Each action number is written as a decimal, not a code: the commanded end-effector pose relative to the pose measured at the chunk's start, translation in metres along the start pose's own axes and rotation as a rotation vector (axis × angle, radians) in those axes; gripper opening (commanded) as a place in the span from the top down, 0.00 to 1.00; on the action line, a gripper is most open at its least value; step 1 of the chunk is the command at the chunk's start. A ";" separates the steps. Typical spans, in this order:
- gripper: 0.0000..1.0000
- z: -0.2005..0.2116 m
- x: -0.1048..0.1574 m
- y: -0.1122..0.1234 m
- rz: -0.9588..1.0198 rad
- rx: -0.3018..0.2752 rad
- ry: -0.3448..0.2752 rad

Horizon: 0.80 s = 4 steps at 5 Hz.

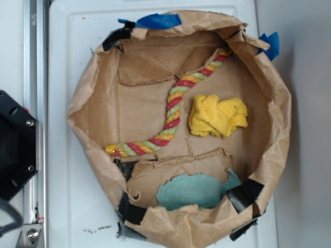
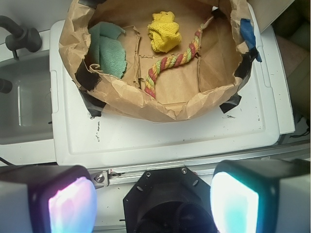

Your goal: Grab the multicolored rope.

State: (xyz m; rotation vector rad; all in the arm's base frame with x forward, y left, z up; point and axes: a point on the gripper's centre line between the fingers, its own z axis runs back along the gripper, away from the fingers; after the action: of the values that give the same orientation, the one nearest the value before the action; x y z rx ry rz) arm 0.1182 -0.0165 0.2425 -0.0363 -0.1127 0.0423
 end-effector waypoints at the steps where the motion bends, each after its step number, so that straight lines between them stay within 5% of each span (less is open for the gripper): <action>1: 0.00 0.000 0.000 0.000 0.000 0.000 0.000; 2: 0.00 -0.012 0.049 0.010 0.132 -0.089 0.072; 4: 0.00 -0.041 0.140 0.037 0.284 -0.062 0.009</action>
State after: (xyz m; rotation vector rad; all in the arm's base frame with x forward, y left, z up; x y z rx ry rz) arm 0.2575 0.0192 0.1989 -0.1096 -0.0482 0.3070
